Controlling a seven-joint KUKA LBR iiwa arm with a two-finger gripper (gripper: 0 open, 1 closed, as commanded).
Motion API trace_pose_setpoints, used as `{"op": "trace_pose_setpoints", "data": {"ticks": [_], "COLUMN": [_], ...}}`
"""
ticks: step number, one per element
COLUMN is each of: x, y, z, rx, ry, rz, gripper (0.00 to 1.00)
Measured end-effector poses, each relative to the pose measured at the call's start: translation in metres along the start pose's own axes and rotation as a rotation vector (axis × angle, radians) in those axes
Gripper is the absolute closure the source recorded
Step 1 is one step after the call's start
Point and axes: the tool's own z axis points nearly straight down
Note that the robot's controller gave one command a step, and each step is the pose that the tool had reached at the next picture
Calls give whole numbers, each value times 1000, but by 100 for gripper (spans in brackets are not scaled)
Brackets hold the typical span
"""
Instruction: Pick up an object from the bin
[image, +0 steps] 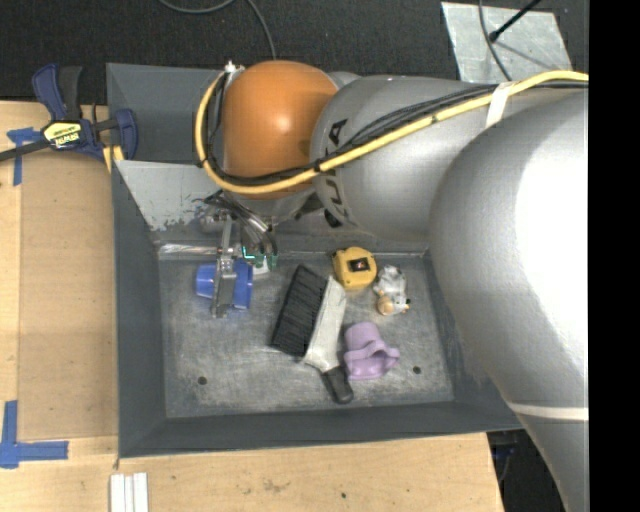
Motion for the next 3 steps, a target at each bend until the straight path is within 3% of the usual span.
{"op": "trace_pose_setpoints", "data": {"ticks": [1,2,3], "x": [-2,9,-4], "y": [-1,-7,-11], "z": [-5,53,69], "rx": [-2,-3,-10], "ry": [-8,-14,-25], "rz": [2,11,198], "gripper": [0,0,100]}}
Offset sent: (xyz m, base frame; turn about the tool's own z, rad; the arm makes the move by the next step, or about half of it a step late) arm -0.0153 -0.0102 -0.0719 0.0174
